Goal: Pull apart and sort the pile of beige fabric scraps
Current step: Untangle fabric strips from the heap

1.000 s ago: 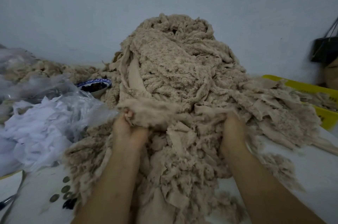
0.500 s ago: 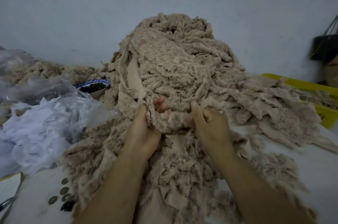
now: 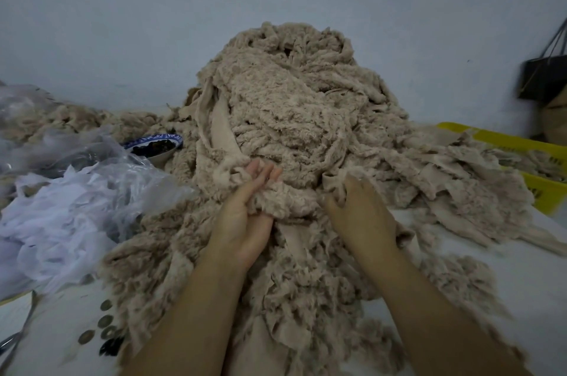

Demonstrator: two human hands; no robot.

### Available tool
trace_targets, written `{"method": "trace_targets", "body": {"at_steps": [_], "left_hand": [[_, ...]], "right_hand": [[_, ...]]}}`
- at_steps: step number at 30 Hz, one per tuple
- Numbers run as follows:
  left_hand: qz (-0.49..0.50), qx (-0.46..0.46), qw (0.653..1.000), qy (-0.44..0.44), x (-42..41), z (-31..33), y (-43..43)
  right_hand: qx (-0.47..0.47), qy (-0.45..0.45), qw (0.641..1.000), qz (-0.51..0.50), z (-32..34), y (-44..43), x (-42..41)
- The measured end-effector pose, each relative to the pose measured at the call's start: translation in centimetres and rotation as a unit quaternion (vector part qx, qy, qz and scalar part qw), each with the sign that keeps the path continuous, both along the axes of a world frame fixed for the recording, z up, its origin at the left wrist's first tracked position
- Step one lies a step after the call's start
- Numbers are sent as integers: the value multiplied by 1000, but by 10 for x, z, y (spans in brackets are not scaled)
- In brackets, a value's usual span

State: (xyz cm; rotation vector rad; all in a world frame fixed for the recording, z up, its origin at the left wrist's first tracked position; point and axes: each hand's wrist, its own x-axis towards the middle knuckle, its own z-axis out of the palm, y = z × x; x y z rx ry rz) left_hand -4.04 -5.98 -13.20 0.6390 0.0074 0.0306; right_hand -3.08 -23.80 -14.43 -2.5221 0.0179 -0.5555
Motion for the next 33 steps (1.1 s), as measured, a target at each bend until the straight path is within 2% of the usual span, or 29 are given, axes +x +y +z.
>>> {"method": "trace_targets", "body": {"at_steps": [2,3,5,7,8,10,13,15,18,20,22,24,26,28,30,33], "left_hand": [[-16,60,998,-3,0,-1,-4],[-23,93,995,-13,-1,0,-5],[-27,136,990,-34,-6,3,-8],[-24,158,986,-47,-9,6,-11],[-24,163,985,-50,-10,7,-13],[-33,165,984,-54,-11,6,-16],[-54,190,978,-66,-10,2,-20],[-63,227,969,-79,-9,-1,-21],[-17,302,950,-82,-7,-4,-20],[32,294,954,-42,-6,-3,-18],[52,207,977,-9,-4,1,-15],[49,117,992,6,-3,5,-10],[44,54,997,24,-4,9,-5],[21,25,999,36,-6,9,-3],[-14,-6,999,38,-8,8,-4],[-64,-7,997,32,-9,8,-2]], "right_hand": [[-43,17,999,-1,-1,1,0],[-43,-7,999,-2,2,2,-3],[-12,-113,993,12,11,9,-11],[26,-165,983,71,17,15,-16],[40,-163,979,117,17,19,-18],[11,-138,969,204,13,27,-22],[-47,-144,955,255,2,33,-17],[3,-125,965,231,1,31,-11],[190,-80,963,171,0,19,-4],[298,-51,940,161,2,12,-4],[393,-5,908,146,5,10,-5],[500,41,858,111,12,7,-2],[599,88,790,99,16,4,0],[649,131,740,117,20,1,-3],[676,135,711,140,21,3,-6],[690,111,701,143,20,5,-4]]}}
